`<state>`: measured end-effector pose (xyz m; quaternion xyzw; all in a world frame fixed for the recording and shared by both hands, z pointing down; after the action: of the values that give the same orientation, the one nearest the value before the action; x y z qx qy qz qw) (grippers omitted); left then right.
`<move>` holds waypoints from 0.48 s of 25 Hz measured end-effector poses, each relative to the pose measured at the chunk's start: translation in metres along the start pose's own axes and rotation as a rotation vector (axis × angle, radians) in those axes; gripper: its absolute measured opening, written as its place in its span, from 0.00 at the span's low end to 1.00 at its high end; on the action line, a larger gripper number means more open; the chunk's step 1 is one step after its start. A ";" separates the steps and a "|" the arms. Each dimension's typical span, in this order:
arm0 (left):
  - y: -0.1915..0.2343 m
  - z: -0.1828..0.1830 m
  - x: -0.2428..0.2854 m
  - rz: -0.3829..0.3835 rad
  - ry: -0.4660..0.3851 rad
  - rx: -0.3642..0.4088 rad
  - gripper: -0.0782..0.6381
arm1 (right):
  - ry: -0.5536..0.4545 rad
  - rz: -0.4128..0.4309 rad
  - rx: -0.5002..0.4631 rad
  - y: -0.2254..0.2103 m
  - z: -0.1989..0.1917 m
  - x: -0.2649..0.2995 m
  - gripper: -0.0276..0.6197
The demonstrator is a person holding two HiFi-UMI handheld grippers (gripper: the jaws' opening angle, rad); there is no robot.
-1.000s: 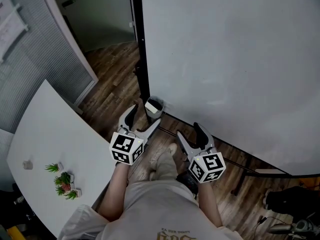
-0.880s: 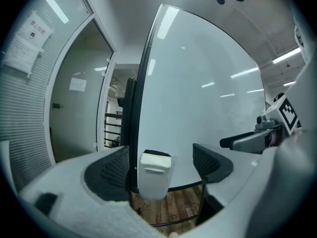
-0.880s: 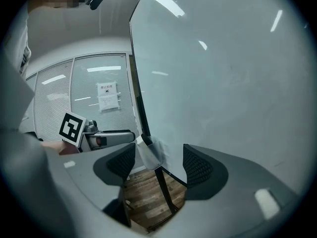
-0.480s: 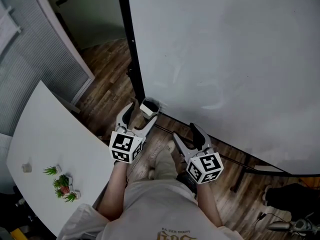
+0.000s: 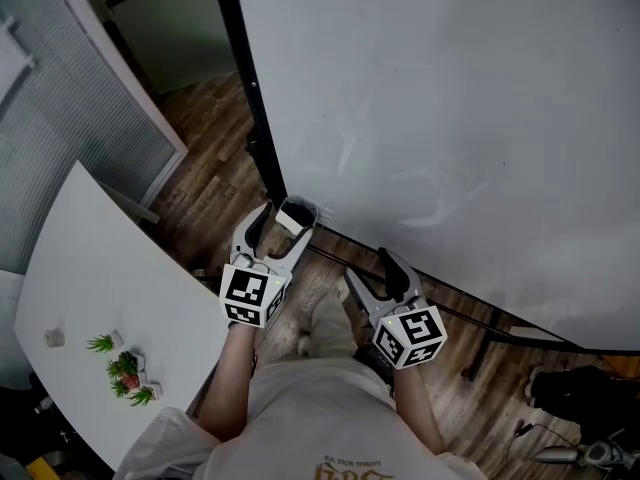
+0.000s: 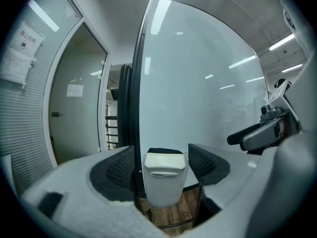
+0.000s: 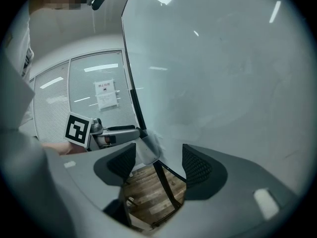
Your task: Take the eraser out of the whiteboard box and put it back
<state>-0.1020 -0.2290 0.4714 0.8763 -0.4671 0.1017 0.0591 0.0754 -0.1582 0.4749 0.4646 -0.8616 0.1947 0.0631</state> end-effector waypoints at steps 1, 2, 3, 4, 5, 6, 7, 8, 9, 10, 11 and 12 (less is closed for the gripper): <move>0.000 -0.001 0.001 -0.002 0.002 0.002 0.57 | 0.001 0.001 0.001 0.000 0.000 0.001 0.50; 0.000 -0.002 0.002 -0.003 0.005 0.005 0.57 | 0.002 0.002 0.003 -0.001 -0.001 0.001 0.50; -0.001 -0.002 0.003 -0.004 0.007 0.007 0.57 | 0.003 0.004 0.005 -0.001 -0.001 0.002 0.50; -0.001 -0.003 0.004 -0.006 0.008 0.009 0.57 | 0.004 0.005 0.007 -0.001 -0.001 0.003 0.50; -0.001 -0.004 0.004 -0.007 0.009 0.010 0.56 | 0.004 0.007 0.008 -0.002 -0.001 0.004 0.49; -0.001 -0.004 0.005 -0.007 0.009 0.011 0.56 | 0.001 0.008 0.010 -0.002 -0.001 0.004 0.49; -0.001 -0.004 0.005 -0.007 0.007 0.010 0.56 | -0.003 0.008 0.011 -0.002 0.000 0.004 0.49; -0.002 -0.003 0.006 -0.007 0.005 0.009 0.56 | -0.007 0.008 0.012 -0.002 0.000 0.004 0.48; -0.002 -0.004 0.007 -0.007 0.003 0.008 0.55 | -0.009 0.008 0.012 -0.003 0.001 0.004 0.48; -0.002 -0.004 0.008 -0.008 0.003 0.009 0.55 | -0.009 0.008 0.012 -0.003 0.001 0.004 0.48; -0.001 -0.004 0.008 -0.008 0.003 0.012 0.55 | -0.008 0.007 0.012 -0.004 0.001 0.005 0.48; -0.001 -0.004 0.009 -0.008 0.003 0.015 0.55 | -0.008 0.006 0.012 -0.004 0.001 0.005 0.48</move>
<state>-0.0963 -0.2349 0.4772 0.8783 -0.4629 0.1064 0.0537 0.0761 -0.1646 0.4761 0.4631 -0.8620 0.1984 0.0564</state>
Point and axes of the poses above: the fingertips, and each gripper's own axes: x forward along the fingers, y to its left, z out of its top, the point moved 5 cm from there along -x, backward along the fingers, and after that the axes turned 1 degree about y, right-handed, at the moved point
